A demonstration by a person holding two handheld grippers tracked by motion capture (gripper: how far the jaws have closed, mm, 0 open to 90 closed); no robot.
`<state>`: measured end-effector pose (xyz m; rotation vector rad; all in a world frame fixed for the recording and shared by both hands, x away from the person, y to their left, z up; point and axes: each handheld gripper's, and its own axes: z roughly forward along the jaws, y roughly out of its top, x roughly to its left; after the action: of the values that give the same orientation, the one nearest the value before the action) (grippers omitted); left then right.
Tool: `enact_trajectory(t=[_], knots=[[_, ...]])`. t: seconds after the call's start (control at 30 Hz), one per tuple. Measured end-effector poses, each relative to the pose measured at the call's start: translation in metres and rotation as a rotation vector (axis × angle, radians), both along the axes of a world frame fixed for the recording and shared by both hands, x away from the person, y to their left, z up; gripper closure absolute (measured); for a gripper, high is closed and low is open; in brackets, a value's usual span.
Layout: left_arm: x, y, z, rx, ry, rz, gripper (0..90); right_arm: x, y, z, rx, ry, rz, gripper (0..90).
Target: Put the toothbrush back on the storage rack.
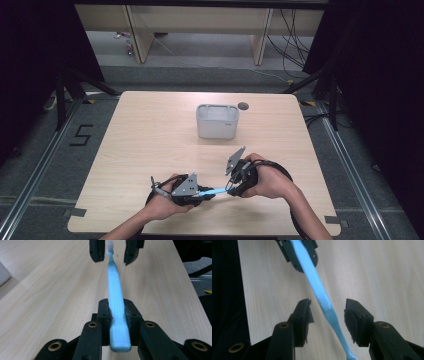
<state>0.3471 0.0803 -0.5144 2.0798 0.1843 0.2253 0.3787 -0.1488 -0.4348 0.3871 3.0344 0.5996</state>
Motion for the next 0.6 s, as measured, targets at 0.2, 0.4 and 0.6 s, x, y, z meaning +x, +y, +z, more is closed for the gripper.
enact_trajectory(t=[0.2,0.4,0.6], knots=[[0.000,0.009,0.000,-0.049,-0.003,0.055,77.9,-0.004,-0.015,0.006,0.175,-0.080,-0.093,51.7],[0.000,0.021,0.003,-0.100,-0.015,0.131,77.9,-0.012,-0.027,0.002,0.316,-0.113,-0.205,50.9],[0.004,0.035,0.003,-0.149,-0.030,0.208,77.9,-0.023,-0.029,-0.010,0.406,-0.120,-0.248,50.2]])
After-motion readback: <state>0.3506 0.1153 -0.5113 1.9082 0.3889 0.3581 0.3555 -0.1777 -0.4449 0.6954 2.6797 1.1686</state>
